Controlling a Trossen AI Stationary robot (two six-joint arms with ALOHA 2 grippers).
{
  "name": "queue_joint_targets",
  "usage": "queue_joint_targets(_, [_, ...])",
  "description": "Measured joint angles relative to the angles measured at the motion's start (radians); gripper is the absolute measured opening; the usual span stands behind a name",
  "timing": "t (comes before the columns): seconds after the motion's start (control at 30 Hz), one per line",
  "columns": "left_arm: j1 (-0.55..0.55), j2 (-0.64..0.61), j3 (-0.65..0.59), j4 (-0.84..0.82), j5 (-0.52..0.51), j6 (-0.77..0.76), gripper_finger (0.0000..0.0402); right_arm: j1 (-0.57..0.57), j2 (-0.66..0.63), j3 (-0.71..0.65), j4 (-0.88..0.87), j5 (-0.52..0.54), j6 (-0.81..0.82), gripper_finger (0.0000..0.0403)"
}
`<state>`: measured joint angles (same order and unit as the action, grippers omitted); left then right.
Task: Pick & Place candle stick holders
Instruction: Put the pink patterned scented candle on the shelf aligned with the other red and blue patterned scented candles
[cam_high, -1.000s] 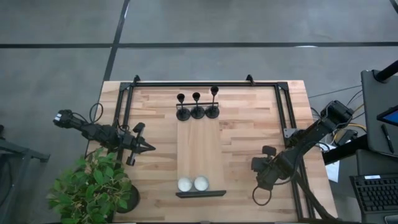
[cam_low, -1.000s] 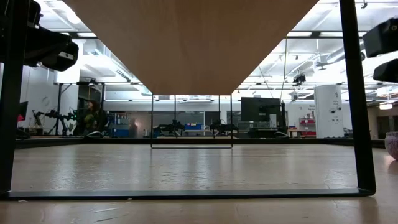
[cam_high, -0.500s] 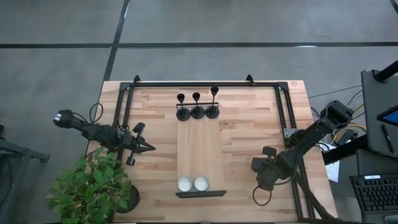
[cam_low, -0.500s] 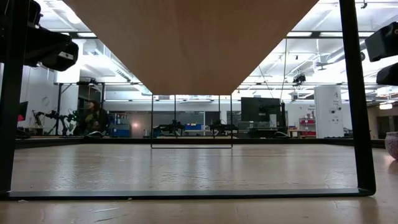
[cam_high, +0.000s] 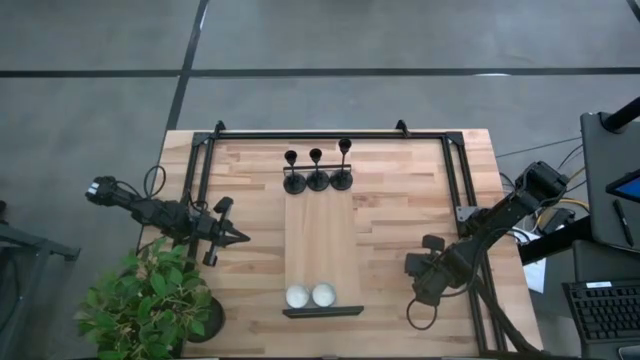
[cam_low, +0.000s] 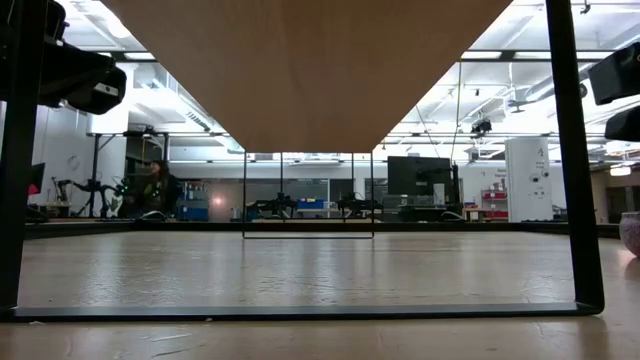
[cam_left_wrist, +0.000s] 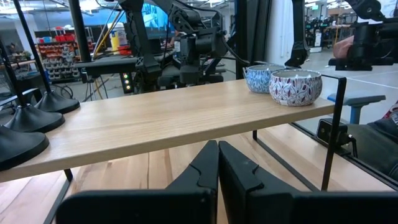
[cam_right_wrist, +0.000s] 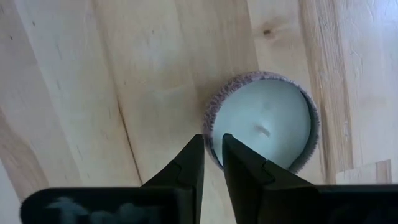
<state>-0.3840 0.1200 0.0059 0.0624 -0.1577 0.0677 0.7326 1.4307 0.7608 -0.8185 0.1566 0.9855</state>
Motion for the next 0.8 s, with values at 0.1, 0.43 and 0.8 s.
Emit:
queue_joint_targets(0.1, [0.0,0.0,0.0,0.0,0.0,0.0,0.001,0.0,0.0,-0.006,0.003,0.001,-0.002,0.0042])
queue_joint_targets(0.43, [0.0,0.0,0.0,0.0,0.0,0.0,0.001,-0.004,0.0,-0.017,0.024,0.0,-0.019,0.0009])
queue_joint_targets(0.8, [0.0,0.0,0.0,0.0,0.0,0.0,0.001,-0.069,-0.002,0.158,0.005,0.001,-0.162,0.0008])
